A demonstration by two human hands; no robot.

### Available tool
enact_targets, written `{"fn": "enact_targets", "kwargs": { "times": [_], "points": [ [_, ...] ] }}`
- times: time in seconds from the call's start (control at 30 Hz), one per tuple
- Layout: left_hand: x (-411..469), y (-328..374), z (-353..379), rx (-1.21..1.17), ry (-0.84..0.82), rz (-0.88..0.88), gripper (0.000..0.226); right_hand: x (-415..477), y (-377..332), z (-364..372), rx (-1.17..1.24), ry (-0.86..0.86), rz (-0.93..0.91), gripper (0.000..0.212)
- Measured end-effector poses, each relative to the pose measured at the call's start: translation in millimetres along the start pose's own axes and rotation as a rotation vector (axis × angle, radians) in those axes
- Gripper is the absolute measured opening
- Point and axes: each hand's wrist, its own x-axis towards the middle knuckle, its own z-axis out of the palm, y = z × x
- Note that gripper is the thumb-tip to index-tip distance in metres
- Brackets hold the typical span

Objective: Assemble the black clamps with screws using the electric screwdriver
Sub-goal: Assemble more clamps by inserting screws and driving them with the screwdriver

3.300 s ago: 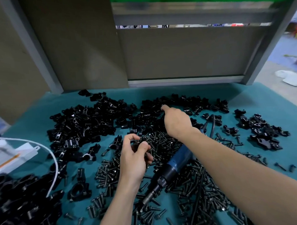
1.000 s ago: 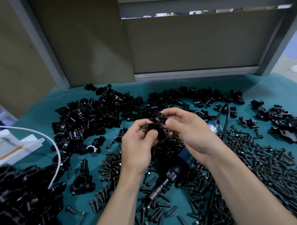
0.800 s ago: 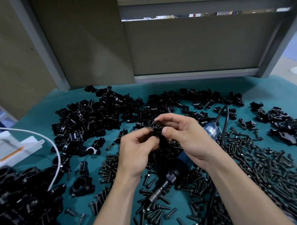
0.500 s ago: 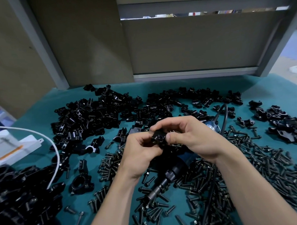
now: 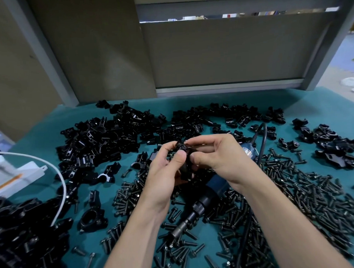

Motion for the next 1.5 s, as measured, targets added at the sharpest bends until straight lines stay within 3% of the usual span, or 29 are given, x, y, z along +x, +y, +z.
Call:
{"fn": "enact_targets", "kwargs": {
  "times": [0.13, 0.43, 0.57, 0.7, 0.93, 1.17, 1.27, 1.37, 1.5],
  "points": [
    [-1, 0, -3, 0.007, -0.09, -0.142, 0.027, 1, 1, 8, -0.21, 0.111, 0.065, 0.024],
    [6, -5, -5, -0.123, 0.139, -0.058, 0.021, -3, -4, 24, -0.372, 0.146, 0.074, 0.019],
    [5, -4, -7, -0.19, 0.144, -0.059, 0.039, -7, -9, 26, -0.472, 0.157, 0.01, 0.017],
    [6, -2, -8, -0.218, 0.122, -0.067, 0.034, -8, -12, 28, -0.578, 0.14, -0.025, 0.019],
    [3, 1, -11, -0.047, 0.115, -0.036, 0.035, -10, -12, 27, -0.509, 0.115, -0.005, 0.021],
    [3, 2, -14, -0.086, 0.031, -0.076, 0.033, -10, -12, 28, -0.554, 0.164, -0.06, 0.018],
    [6, 4, -17, -0.186, 0.096, -0.08, 0.03, -9, -16, 25, -0.638, 0.097, 0.015, 0.027],
    [9, 8, -20, -0.403, 0.223, -0.066, 0.03, -10, -20, 27, -0.862, -0.016, 0.075, 0.011],
    [9, 14, -28, -0.539, 0.239, -0.06, 0.028, -19, -21, 49, -0.952, -0.272, 0.034, 0.015]
  ]
}}
